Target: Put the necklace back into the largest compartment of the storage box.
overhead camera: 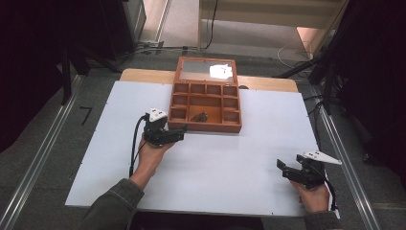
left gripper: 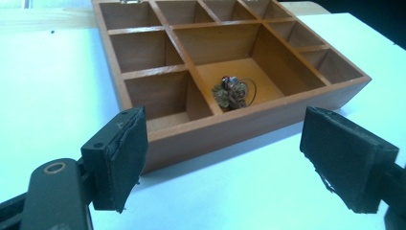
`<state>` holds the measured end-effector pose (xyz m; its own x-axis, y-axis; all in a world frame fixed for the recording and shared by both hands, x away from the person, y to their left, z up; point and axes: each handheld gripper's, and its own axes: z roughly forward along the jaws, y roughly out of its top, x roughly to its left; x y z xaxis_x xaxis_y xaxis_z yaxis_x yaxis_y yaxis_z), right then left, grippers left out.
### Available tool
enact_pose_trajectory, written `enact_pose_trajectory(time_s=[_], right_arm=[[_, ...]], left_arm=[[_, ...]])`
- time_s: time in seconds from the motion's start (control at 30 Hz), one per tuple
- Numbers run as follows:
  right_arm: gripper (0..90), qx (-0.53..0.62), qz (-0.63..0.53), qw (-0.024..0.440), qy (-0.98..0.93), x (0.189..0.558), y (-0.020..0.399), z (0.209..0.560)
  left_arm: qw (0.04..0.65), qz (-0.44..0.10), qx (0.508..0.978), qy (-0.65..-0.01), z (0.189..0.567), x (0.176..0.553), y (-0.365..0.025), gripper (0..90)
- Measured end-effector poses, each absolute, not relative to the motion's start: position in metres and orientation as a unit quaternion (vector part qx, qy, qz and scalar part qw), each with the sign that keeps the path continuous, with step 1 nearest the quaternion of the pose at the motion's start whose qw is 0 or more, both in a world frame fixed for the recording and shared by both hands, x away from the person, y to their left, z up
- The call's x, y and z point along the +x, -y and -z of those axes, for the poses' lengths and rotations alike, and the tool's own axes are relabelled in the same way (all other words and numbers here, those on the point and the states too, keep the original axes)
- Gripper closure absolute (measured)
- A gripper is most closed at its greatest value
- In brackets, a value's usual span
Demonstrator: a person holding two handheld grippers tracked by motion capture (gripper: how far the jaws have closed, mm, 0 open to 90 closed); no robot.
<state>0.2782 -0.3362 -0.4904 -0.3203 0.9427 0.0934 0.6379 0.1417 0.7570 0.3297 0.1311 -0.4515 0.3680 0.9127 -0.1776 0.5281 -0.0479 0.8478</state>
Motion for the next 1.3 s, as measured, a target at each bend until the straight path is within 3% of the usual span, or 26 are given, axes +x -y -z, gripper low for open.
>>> enact_pose_trajectory(time_s=[1.3], right_arm=[[14.1, 0.545, -0.365, 0.208, -0.726, 0.277, 0.337, 0.49]], left_arm=[[0.445, -0.219, 0.667, -0.556, 0.472, 0.282, -0.188, 16.8]])
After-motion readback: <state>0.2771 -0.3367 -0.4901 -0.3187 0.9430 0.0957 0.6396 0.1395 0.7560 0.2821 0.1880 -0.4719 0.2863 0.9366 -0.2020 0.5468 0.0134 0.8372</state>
